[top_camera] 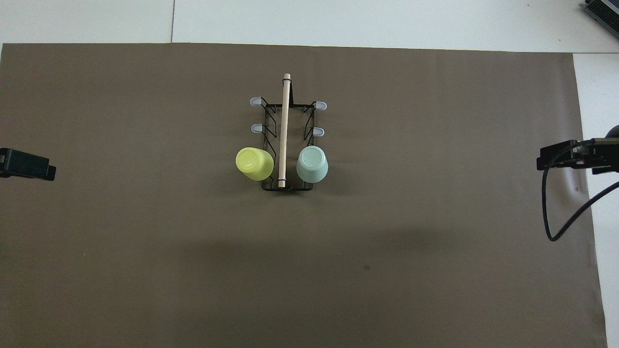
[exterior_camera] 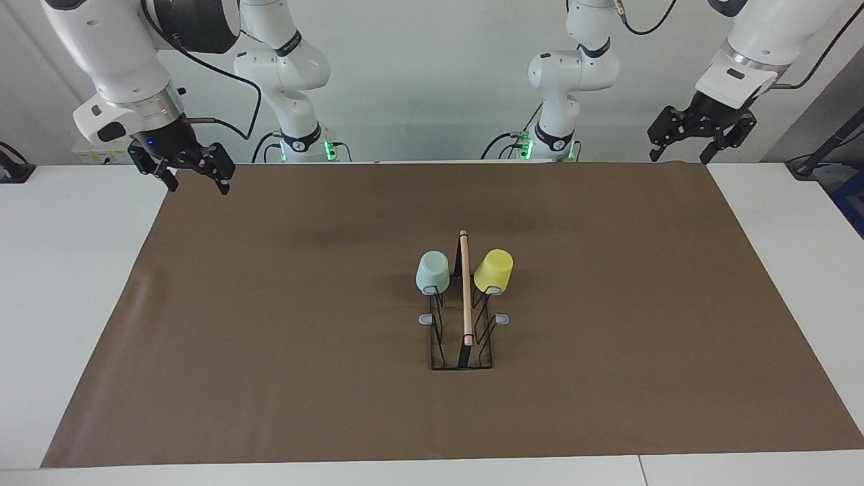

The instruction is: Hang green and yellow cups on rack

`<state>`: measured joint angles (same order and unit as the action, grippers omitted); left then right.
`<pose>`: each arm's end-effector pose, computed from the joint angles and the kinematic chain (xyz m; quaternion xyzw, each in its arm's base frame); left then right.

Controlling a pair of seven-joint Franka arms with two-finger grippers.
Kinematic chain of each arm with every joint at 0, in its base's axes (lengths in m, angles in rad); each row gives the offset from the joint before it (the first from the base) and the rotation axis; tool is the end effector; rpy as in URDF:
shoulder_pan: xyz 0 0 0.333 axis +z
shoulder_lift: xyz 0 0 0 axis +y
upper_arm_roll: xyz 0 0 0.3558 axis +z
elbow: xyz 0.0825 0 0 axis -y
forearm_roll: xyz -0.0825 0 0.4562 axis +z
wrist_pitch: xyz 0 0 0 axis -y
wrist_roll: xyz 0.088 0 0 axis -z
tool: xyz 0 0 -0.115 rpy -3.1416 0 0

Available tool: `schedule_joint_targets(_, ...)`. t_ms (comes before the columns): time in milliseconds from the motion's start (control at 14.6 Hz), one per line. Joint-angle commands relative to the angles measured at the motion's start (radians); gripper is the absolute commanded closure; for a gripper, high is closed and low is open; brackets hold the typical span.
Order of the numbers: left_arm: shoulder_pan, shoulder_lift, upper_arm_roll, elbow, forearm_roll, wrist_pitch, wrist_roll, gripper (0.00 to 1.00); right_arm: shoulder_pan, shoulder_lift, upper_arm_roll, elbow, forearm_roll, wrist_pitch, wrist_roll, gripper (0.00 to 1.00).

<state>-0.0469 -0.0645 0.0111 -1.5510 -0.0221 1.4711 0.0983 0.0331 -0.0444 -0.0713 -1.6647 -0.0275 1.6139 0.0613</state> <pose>0.5928 -0.0237 0.6977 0.9976 -0.0680 -0.0073 0.0116 0.6130 -0.0274 0.6363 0.9987 -0.0490 -0.0031 0.0122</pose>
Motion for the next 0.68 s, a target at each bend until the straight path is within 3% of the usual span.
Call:
schedule_joint_targets(0,-0.077,-0.024,0.062,-0.023,0.021,-0.003,0.011,0.0,-0.009,-0.015,0.005,-0.02,0.001,0.008,-0.023,0.0)
schedule_joint_targets(137,-0.12,-0.028,0.125,-0.026,0.021,0.0,0.014,0.0,-0.009,-0.015,0.005,-0.02,0.001,0.006,-0.023,0.0)
schedule_joint_targets(616,-0.079,-0.035,0.103,-0.04,0.021,0.014,0.012,0.0,-0.009,-0.015,0.005,-0.02,0.001,0.008,-0.023,0.0)
